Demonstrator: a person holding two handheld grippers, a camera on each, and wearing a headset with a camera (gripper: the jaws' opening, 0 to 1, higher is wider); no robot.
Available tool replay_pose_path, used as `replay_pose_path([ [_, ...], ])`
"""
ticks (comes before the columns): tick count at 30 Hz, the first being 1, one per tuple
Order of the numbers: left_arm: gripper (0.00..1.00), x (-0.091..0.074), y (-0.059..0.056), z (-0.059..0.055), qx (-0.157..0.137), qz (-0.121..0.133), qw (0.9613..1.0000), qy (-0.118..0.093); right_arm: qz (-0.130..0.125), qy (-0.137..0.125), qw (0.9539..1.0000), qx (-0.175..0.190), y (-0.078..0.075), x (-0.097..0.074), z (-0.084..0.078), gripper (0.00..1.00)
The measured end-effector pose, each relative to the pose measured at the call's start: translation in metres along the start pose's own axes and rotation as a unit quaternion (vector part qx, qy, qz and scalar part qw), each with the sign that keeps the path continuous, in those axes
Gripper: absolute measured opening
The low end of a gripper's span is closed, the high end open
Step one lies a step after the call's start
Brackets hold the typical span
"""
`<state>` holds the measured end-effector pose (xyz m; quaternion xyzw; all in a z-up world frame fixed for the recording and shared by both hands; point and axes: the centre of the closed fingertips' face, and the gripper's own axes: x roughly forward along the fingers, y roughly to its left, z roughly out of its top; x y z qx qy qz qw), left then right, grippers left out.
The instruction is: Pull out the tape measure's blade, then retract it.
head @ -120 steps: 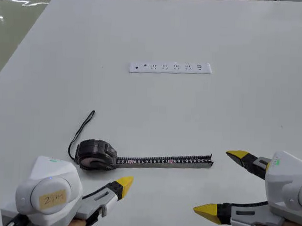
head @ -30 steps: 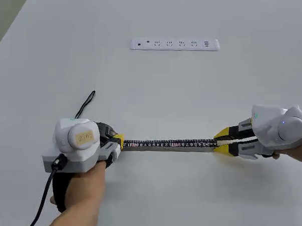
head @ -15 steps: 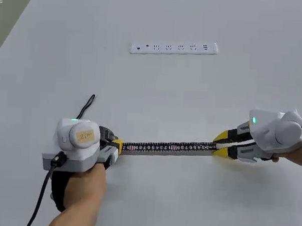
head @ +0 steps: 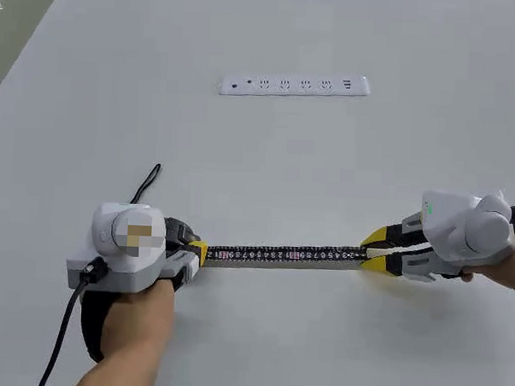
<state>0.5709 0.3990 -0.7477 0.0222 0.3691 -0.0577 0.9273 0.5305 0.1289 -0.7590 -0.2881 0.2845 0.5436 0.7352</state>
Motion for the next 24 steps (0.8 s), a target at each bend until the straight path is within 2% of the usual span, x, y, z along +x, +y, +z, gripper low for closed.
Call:
replay_pose_path([
  [12,0.62,-0.0005,0.0001,-0.0002,-0.006,-0.007,1.0,-0.001,-0.003,0.0,1.0,0.002,0.0008,0.003,-0.0001,0.12],
  [24,0.62,-0.001,0.0008,-0.0004,-0.009,-0.011,0.9999,0.0,0.0,-0.004,1.0,0.0,0.002,0.009,0.0083,0.12],
])
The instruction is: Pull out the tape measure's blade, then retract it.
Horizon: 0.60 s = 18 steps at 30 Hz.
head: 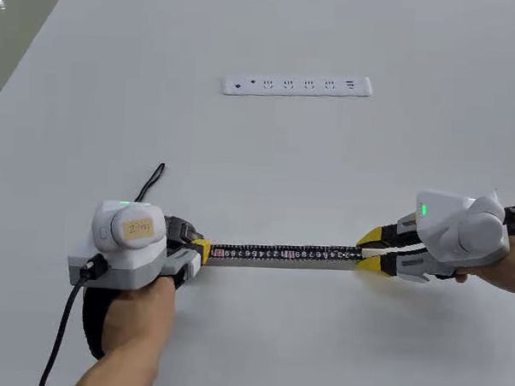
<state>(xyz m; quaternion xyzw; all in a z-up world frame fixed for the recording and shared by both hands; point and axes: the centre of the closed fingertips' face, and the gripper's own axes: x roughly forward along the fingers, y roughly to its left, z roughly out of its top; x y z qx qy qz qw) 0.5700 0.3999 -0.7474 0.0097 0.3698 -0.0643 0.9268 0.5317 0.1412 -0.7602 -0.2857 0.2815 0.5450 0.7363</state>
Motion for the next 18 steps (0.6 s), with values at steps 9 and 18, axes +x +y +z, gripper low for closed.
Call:
replay_pose_path([
  [9,0.62,-0.001,0.001,0.0,0.0,-0.001,1.0,-0.001,0.003,-0.002,1.0,0.0,0.001,0.005,0.005,0.12],
  [18,0.62,-0.001,0.003,-0.001,-0.003,-0.004,1.0,0.0,0.006,-0.007,1.0,0.0,0.003,0.01,0.012,0.12],
])
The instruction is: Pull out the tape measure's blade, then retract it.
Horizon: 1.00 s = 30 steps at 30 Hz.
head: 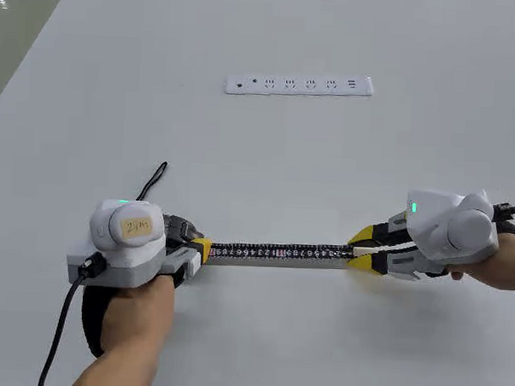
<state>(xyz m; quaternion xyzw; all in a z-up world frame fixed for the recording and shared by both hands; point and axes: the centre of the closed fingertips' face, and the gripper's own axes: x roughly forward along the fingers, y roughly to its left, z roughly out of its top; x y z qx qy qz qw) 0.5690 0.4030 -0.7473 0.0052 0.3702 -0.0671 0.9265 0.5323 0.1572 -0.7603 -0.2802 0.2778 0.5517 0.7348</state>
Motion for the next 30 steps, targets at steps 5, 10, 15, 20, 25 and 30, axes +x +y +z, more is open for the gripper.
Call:
replay_pose_path([
  [5,0.62,0.0,0.001,0.0,-0.001,-0.001,1.0,-0.001,0.002,-0.002,1.0,0.0,0.002,0.004,0.004,0.12],
  [10,0.63,0.0,0.001,0.0,-0.003,-0.002,1.0,0.0,0.003,-0.006,1.0,0.001,0.003,0.007,0.009,0.12],
  [15,0.63,0.0,0.001,0.0,-0.003,-0.003,1.0,0.001,0.005,-0.008,1.0,0.002,0.003,0.009,0.011,0.12],
  [20,0.63,0.0,0.002,0.0,-0.002,-0.003,1.0,0.001,0.007,-0.008,0.9999,0.001,0.003,0.014,0.012,0.12],
  [25,0.63,0.0,0.002,0.0,-0.002,-0.004,1.0,0.002,0.008,-0.01,0.9999,0.001,0.003,0.016,0.015,0.12],
  [30,0.63,-0.001,0.002,0.0,-0.006,-0.007,1.0,0.002,0.011,-0.011,0.9999,0.0,0.005,0.02,0.018,0.12],
])
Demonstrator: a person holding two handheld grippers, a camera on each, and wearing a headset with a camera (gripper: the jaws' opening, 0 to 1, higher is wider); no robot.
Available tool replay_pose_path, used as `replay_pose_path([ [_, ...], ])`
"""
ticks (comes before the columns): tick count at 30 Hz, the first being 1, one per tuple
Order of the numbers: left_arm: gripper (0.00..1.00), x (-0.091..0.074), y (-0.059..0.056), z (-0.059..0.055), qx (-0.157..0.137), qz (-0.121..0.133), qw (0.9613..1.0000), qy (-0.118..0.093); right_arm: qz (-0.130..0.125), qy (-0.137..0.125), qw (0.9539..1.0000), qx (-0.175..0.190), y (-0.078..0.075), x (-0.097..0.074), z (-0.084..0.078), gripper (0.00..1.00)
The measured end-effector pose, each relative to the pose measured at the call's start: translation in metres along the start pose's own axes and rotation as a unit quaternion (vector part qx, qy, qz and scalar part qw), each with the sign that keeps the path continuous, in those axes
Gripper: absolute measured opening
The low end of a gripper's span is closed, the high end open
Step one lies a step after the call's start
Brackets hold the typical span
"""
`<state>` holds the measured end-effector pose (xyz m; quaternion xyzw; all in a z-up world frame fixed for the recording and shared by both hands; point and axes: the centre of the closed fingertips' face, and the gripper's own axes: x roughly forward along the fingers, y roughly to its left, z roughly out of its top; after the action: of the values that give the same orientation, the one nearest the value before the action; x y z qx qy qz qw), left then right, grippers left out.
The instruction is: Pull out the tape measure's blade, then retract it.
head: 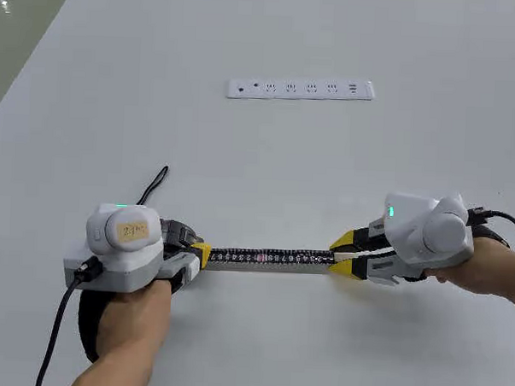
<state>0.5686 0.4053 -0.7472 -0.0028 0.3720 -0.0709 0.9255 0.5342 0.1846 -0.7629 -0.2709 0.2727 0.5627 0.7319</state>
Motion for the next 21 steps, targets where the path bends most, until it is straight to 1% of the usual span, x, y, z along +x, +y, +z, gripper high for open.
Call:
replay_pose_path([
  [2,0.63,0.0,0.0,0.0,0.0,-0.001,1.0,0.0,0.002,-0.006,1.0,0.004,0.001,0.002,0.003,0.12],
  [4,0.63,0.0,0.0,0.0,0.0,-0.001,1.0,0.001,0.003,-0.003,1.0,-0.001,0.002,0.005,0.004,0.12],
  [21,0.63,0.0,0.0,0.0,0.0,-0.004,1.0,0.002,0.007,-0.013,0.9999,0.0,0.003,0.016,0.019,0.12],
])
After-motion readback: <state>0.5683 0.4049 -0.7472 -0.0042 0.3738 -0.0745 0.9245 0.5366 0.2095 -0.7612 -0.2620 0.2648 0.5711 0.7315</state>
